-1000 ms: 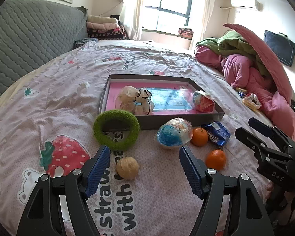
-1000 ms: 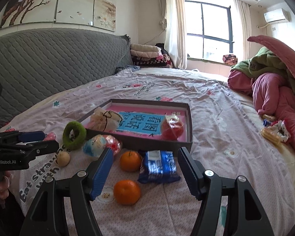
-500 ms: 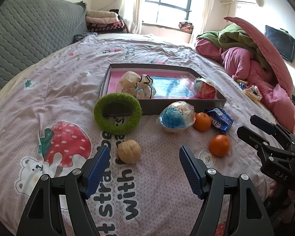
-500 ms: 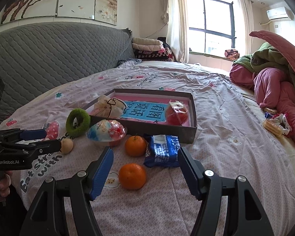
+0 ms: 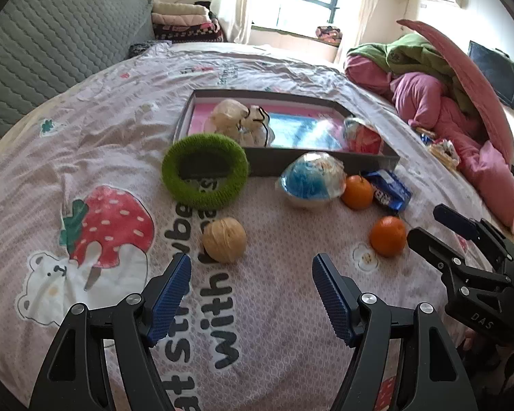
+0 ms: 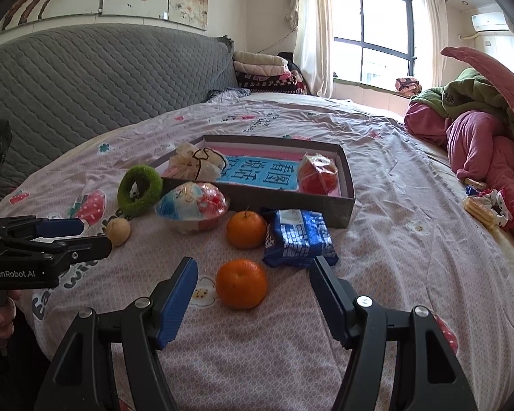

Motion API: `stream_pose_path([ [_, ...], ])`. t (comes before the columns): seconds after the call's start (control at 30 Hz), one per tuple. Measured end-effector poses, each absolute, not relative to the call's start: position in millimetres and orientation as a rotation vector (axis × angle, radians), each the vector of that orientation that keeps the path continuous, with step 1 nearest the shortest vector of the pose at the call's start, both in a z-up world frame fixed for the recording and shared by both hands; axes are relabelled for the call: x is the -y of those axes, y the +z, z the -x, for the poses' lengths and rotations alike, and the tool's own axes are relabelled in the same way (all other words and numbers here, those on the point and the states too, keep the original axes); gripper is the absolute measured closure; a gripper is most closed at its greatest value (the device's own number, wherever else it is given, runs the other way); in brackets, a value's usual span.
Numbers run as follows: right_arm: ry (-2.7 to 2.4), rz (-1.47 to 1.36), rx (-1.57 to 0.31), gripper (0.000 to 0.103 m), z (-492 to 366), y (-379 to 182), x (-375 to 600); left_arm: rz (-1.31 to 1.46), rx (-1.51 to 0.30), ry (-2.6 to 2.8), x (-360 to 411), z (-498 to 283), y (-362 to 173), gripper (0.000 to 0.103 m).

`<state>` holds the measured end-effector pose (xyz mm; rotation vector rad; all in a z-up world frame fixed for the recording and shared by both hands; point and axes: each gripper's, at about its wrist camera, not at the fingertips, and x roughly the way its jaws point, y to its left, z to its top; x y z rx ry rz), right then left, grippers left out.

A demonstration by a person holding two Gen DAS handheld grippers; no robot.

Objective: Organize objects
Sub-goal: 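Withdraw both open tools back from the tray, then close left tool on the tan ball while right tool moves toward an orange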

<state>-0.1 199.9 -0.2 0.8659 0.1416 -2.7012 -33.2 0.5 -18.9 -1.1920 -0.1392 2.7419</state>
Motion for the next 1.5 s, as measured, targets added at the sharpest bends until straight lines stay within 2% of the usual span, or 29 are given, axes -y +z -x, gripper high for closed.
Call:
stream_pose_path([
  [0.47, -2.665, -0.955, -0.158, 0.036, 1.2, -15.6, -192.7, 1.244, 0.205, 2.698, 6.1, 31.8, -27.3, 0.028],
  [1.5, -2.657, -1.050, -0.156, 0.036, 16.9, -36.6, -190.3, 1.305, 0.223, 2.727, 18.7, 47.2, -37.0, 0.028],
])
